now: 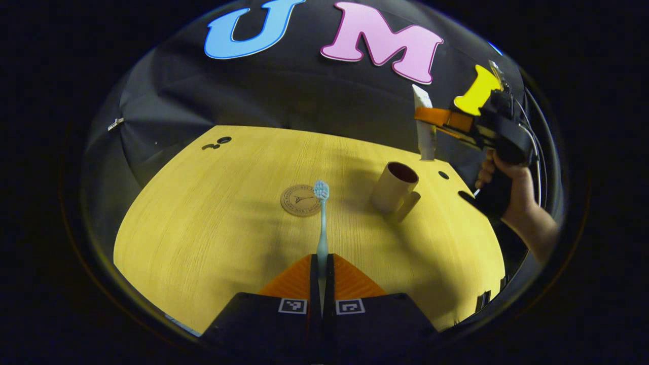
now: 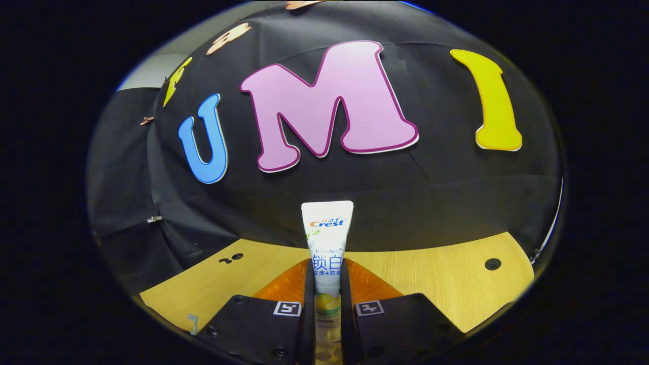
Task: Put the toothbrush and toothpaste on the desktop into the cup, then pick up the cup and place it on the coaster on the desktop.
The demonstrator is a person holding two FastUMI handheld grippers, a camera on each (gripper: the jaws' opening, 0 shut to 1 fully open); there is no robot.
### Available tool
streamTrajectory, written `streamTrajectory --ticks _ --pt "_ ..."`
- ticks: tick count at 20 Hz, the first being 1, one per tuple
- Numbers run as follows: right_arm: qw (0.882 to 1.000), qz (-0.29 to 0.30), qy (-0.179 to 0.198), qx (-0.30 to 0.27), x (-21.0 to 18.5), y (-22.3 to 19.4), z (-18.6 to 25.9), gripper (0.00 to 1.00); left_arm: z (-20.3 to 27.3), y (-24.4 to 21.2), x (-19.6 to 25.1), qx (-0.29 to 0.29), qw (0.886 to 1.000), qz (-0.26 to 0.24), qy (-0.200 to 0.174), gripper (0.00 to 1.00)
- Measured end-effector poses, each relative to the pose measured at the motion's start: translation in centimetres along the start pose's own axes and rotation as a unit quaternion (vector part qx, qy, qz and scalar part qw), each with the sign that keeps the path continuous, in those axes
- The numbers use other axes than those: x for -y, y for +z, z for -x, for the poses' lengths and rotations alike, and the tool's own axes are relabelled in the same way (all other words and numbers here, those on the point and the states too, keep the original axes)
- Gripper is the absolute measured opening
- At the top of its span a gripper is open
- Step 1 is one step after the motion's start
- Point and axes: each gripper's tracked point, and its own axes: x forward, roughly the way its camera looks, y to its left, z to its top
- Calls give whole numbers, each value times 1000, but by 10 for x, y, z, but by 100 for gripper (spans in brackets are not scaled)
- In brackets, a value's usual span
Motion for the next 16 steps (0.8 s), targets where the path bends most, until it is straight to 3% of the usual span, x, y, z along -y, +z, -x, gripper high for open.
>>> streamTrajectory --ticks 10,16 --pt "999 49 -4 7 1 -57 -21 23 -14 14 18 27 999 -2 -20 7" --pt "999 41 -13 -20 11 -90 -27 25 -20 14 28 35 999 1 -26 6"
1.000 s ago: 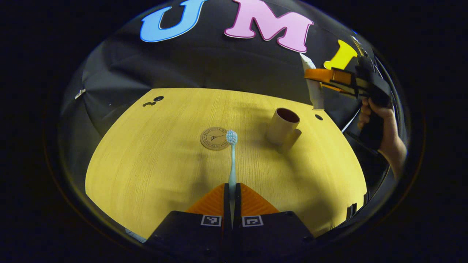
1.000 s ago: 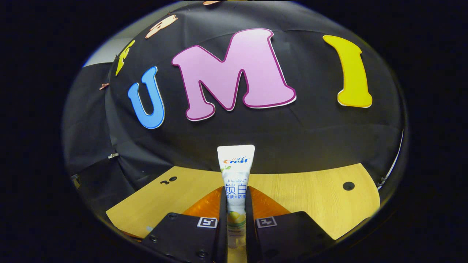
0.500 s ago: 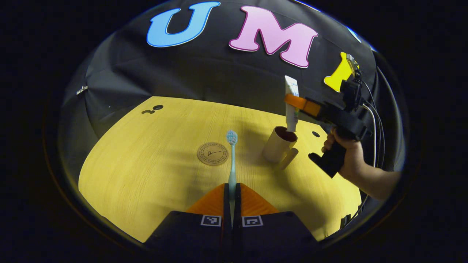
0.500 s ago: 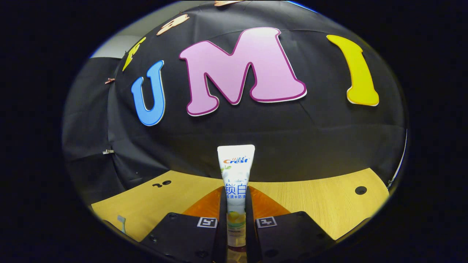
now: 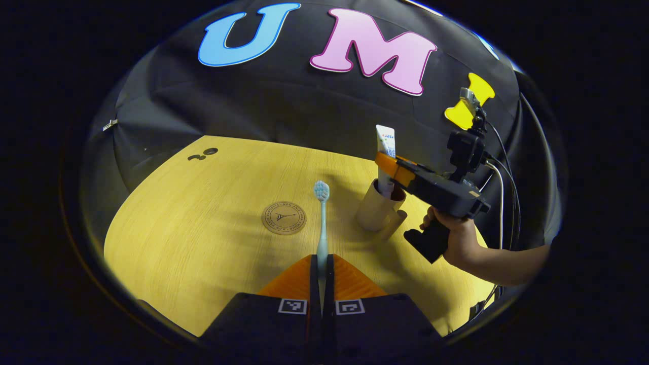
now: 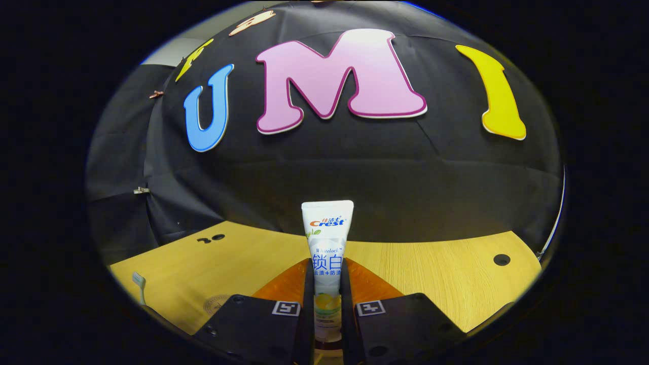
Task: Put the toothbrush and toothpaste on the desktop into the cup, then pick up the cup and place it on the coaster on the desktop.
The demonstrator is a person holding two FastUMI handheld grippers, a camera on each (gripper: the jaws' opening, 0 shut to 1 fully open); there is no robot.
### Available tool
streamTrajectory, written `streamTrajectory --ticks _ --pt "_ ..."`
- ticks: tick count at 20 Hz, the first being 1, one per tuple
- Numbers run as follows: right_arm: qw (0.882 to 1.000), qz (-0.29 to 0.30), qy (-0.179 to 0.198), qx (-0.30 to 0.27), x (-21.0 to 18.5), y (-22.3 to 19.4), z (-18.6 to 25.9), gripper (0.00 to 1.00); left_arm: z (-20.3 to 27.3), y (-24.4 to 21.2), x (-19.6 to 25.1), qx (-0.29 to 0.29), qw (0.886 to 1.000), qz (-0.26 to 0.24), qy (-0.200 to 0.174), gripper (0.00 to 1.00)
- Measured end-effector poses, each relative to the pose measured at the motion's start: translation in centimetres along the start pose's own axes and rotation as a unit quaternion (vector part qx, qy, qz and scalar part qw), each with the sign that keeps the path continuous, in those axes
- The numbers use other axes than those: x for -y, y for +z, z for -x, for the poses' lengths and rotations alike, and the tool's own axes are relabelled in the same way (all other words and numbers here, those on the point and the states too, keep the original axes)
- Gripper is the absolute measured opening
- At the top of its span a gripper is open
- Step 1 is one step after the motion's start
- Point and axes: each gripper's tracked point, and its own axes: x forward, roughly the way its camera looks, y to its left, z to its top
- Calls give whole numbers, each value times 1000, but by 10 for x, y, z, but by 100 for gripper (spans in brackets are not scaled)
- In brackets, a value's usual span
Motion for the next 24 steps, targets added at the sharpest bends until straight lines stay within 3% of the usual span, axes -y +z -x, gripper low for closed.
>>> streamTrajectory --ticks 3,4,5,8,11,17,22,23,24 --pt "1000 7 4 -14 -3 -16 5 30 0 -4 2 0 1000 -2 1 7" --pt "1000 9 6 -18 -3 -20 7 27 0 -5 3 -1 1000 -3 -1 6" --pt "1000 9 10 -20 -4 -22 8 45 -1 -5 5 -1 1000 -4 -1 6" --pt "1000 7 14 -22 -5 -19 11 51 1 0 9 5 1000 -9 0 6" --pt "1000 7 -8 -21 12 -6 27 100 2 19 21 31 999 -17 -10 6" --pt "998 -19 -58 -30 46 1 88 100 -15 99 66 123 991 -3 -60 6" --pt "993 -42 -80 -72 55 -33 134 98 -47 156 91 186 979 -6 -88 6" --pt "992 -48 -76 -84 51 -43 143 98 -54 161 96 194 977 -10 -91 11" --pt "991 -47 -72 -100 48 -55 150 98 -60 165 100 201 975 -13 -94 6"
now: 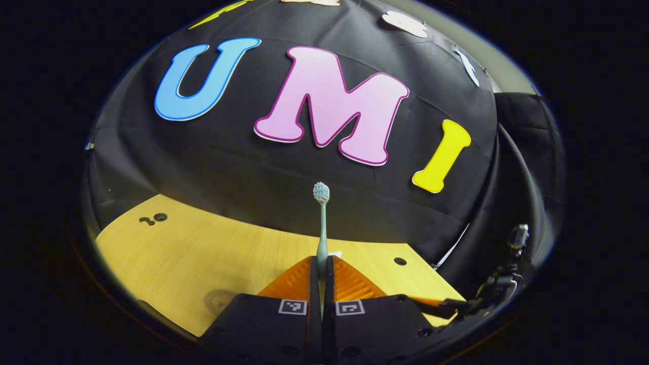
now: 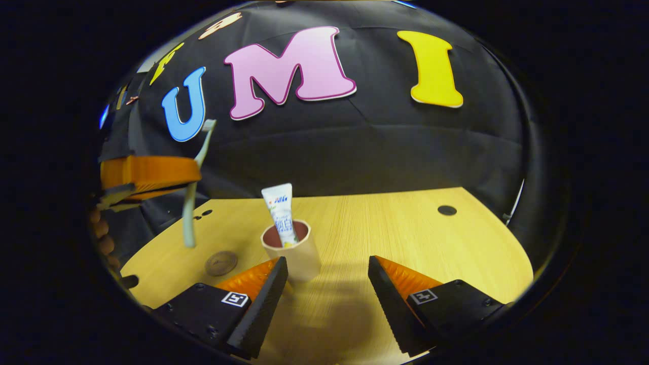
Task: Put the toothbrush and toothpaste on the desktop into the cup, then pick up the cup and place it on the coaster on the desktop.
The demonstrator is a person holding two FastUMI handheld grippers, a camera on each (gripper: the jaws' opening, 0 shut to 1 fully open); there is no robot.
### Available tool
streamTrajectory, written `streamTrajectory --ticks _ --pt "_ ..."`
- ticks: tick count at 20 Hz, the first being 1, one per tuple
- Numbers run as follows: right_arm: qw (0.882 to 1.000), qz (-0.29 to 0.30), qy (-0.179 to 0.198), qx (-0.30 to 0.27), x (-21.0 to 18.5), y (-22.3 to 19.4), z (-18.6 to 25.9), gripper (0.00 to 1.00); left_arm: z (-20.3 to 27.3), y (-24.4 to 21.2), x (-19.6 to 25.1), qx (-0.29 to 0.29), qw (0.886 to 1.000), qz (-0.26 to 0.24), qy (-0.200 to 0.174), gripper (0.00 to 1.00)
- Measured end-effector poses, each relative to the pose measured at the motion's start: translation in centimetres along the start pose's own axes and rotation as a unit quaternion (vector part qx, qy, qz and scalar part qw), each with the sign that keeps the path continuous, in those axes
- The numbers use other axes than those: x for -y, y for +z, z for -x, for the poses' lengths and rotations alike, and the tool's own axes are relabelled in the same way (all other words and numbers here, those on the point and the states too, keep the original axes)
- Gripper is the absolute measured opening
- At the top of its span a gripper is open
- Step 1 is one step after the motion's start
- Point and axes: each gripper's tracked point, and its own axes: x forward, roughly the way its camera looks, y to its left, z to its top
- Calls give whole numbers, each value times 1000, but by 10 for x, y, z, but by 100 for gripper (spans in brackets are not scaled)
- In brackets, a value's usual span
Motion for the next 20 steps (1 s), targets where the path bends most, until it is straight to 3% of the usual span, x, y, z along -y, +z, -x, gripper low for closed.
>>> streamTrajectory --ticks 1,2,8,15,20 --pt "1000 4 3 -17 1 -12 5 98 -9 -1 3 5 1000 -4 -5 11" --pt "1000 6 5 -30 1 -22 11 98 -17 -1 5 10 1000 -8 -6 6" --pt "997 -7 9 -83 5 -60 32 98 -61 -7 5 64 997 -31 -2 6" --pt "996 -17 -1 -90 13 -64 36 98 -90 -47 6 82 995 -61 -19 8" --pt "995 -8 -10 -95 21 -68 35 98 -84 -64 5 89 992 -84 -19 13"
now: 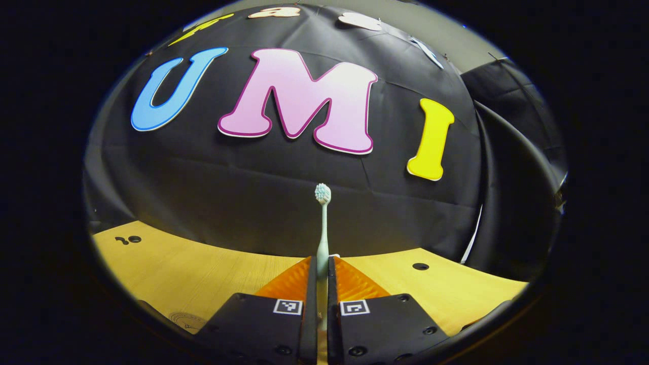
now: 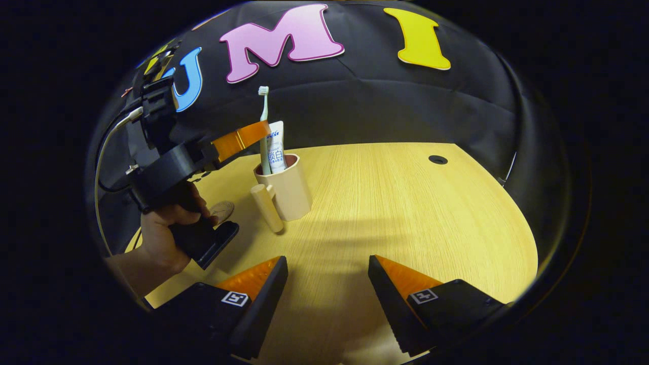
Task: Put the toothbrush and toothpaste on the desktop into the cup, then pick up the cup and place it on the coaster on the desktop.
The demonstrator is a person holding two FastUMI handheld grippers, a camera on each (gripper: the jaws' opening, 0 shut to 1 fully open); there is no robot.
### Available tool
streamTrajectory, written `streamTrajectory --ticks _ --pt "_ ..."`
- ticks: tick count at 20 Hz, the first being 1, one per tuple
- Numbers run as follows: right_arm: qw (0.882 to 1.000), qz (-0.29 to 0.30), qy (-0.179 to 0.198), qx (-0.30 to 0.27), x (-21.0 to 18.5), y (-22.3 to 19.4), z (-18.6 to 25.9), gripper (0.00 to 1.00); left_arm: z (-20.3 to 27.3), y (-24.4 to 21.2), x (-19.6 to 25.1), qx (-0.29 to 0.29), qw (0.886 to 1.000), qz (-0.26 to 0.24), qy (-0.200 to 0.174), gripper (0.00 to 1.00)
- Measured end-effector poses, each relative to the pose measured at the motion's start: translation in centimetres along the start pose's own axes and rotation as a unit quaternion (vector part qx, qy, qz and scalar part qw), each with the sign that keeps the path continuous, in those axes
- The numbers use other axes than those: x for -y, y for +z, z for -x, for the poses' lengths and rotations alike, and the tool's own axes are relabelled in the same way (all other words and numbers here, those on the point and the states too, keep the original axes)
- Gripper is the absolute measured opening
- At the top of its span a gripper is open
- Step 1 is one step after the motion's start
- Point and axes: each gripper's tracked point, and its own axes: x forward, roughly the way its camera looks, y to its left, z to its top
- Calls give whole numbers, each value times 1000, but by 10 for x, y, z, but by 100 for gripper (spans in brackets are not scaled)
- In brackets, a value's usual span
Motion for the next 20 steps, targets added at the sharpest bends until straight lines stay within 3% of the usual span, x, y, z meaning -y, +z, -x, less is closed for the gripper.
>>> streamTrajectory --ticks 2,3,7,10,13,16,20 --pt "1000 0 0 -2 0 -2 0 98 4 -6 1 -5 1000 0 1 16" --pt "1000 2 1 -4 -1 -3 0 98 6 -11 -4 -14 1000 -5 9 27" --pt "1000 6 6 -5 -3 1 -2 98 30 -16 -9 -35 999 -4 17 54" --pt "1000 3 4 3 0 19 -5 98 60 -9 -10 -53 999 1 12 95" --pt "1000 -7 10 6 -3 43 -11 98 98 1 -18 -72 997 11 28 99" --pt "1000 -17 20 4 -11 69 -14 98 132 15 -30 -86 995 -12 44 98" --pt "999 -33 19 -37 -23 84 -20 98 161 23 -48 -105 992 -8 71 98"
